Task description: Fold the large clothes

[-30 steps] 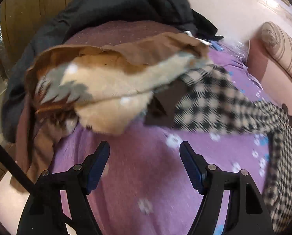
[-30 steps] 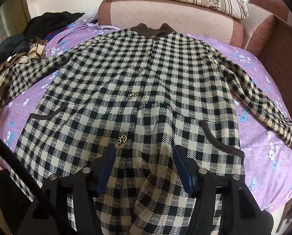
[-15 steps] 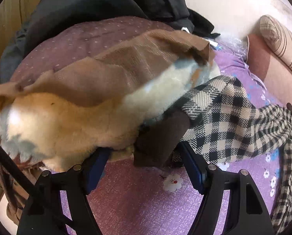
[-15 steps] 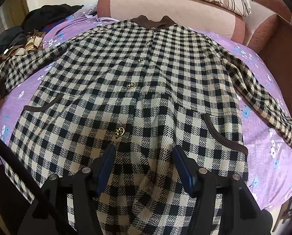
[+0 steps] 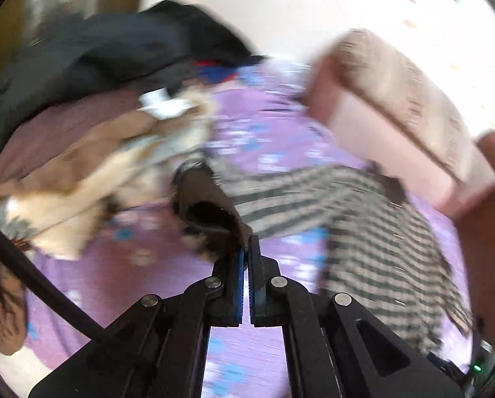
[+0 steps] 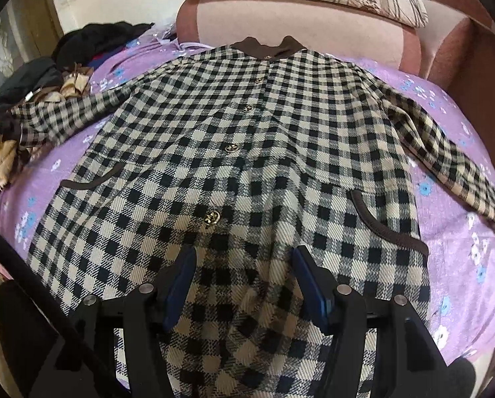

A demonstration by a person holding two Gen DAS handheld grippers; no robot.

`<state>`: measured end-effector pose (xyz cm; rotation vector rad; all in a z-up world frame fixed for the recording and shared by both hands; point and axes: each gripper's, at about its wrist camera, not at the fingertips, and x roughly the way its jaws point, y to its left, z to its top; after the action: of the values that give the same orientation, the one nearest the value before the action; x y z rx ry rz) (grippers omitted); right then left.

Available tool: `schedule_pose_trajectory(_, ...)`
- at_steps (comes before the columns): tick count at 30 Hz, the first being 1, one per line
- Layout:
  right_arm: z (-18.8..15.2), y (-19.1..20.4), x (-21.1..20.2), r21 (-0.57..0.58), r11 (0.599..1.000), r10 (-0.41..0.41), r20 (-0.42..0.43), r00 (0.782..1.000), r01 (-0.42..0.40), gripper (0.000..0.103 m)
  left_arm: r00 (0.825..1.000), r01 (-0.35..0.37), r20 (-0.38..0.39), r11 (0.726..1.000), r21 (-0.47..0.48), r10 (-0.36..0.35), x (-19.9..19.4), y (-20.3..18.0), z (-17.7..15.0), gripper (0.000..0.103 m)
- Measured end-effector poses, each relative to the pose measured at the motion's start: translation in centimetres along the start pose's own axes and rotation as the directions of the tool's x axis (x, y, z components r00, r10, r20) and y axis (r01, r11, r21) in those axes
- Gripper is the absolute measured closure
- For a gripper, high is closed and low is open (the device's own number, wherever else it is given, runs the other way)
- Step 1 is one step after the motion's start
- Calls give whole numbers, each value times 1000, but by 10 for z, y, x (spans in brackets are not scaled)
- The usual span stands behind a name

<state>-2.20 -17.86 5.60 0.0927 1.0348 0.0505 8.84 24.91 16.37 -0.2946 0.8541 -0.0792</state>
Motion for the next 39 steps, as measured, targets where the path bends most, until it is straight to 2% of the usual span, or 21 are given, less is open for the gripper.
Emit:
schedule_pose_trajectory(3,-4,-11,-4,32,999,16,5,1000,-16,38,996,84,-13,994,72,-84,-1,-60,-2,101)
schedule_pose_trajectory(7,-12,-34,-12,84,996,22,24,999,-24,38,981,192,-55,965,177,-185,3,-142,-21,101)
schedule_pose_trajectory(9,-15,-47,-16,118,993,22,32,999,-25,38,968,246,-99,944,219,-230,17,-186,-32,101)
schedule_pose_trajectory(14,-21,-74,-23,183,983,15,44,999,-23,38,940,327,-192,901,284,-281,60,-258,-57,101)
schedule_pose_trajectory(15,-22,-80,-24,196,980,12,46,999,-21,38,940,323,-205,904,282,-272,70,-265,-59,98)
schedule_pose_trajectory(16,-22,-83,-25,204,979,11,47,999,-20,38,944,303,-215,913,272,-249,79,-273,-63,83)
schedule_pose_trajectory(17,-22,-87,-26,210,977,10,49,999,-20,38,943,300,-224,918,259,-245,85,-276,-65,73)
schedule_pose_trajectory(18,-21,-90,-27,212,977,8,51,999,-19,38,941,305,-226,924,231,-253,88,-274,-66,56)
schedule_pose_trajectory(19,-20,-93,-28,212,977,5,54,999,-17,38,940,307,-219,929,205,-262,87,-268,-67,49)
schedule_pose_trajectory(20,-18,-94,-27,209,978,3,57,998,-15,38,940,307,-212,933,189,-266,85,-263,-67,47)
schedule_pose_trajectory(22,-10,-94,-25,194,981,8,59,998,-20,38,941,302,-215,937,177,-262,81,-247,-67,45)
schedule_pose_trajectory(24,-1,-91,-20,180,982,38,63,997,-49,38,952,271,-195,946,179,-236,73,-226,-70,44)
schedule_pose_trajectory(27,22,-83,-9,162,978,124,80,989,-135,38,983,148,-135,970,193,-123,67,-190,-76,39)
schedule_pose_trajectory(30,51,-70,12,153,962,212,94,973,-224,38,994,41,-103,983,180,-23,75,-156,-85,39)
schedule_pose_trajectory(33,76,-56,41,161,946,271,75,960,-280,38,991,-90,-80,976,198,108,87,-129,-100,39)
schedule_pose_trajectory(36,101,-44,72,188,921,340,42,939,-342,38,987,-92,-113,977,193,115,99,-108,-117,39)
schedule_pose_trajectory(37,105,-41,78,189,921,341,35,940,-341,38,986,-85,-124,979,186,109,103,-103,-122,39)
schedule_pose_trajectory(39,115,-32,94,186,940,292,1,957,-287,38,982,-101,-139,977,190,128,112,-96,-130,39)
